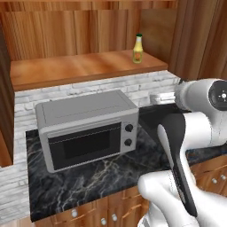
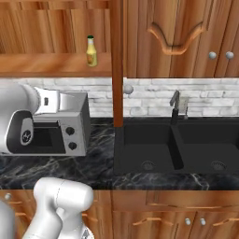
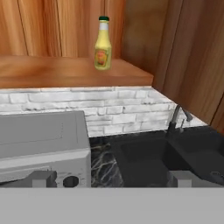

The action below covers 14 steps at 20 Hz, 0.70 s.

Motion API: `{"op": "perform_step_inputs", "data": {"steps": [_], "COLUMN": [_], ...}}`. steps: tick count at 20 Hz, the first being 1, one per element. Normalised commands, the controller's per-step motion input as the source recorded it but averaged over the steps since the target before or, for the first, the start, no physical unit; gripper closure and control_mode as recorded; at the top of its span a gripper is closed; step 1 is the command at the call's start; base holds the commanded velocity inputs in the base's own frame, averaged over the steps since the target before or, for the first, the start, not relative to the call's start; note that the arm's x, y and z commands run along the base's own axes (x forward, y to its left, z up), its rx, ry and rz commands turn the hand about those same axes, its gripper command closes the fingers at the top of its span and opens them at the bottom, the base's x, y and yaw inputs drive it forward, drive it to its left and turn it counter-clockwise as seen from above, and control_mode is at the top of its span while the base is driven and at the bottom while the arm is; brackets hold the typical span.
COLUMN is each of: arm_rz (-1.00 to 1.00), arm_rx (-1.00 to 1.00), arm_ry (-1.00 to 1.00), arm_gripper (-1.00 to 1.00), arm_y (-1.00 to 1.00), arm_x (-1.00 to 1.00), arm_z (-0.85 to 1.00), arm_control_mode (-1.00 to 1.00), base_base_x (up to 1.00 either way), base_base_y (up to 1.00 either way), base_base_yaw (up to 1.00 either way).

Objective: Move the mayonnaise and mustard from the cabinet to the dining counter.

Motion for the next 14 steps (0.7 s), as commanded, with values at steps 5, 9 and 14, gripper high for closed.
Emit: {"op": "perform_step_inputs", "data": {"steps": [5,9,14], "arm_rz": [-0.01,-0.03,-0.01], "arm_rx": [-0.07,-0.02,-0.02], "arm_ry": [0.13,0.04,-0.07], "arm_gripper": [-1.00,-1.00,-1.00], "arm_y": [0.11,0.00,0.10], "arm_x": [0.08,0.27,0.41], "arm_z": [0.35,0.22,0.02], "arm_control_mode": [-1.00,-1.00,-1.00], "base_base_x": [0.00,0.00,0.00], "base_base_y": [0.00,0.00,0.00], "base_base_yaw": [0.00,0.00,0.00]}}
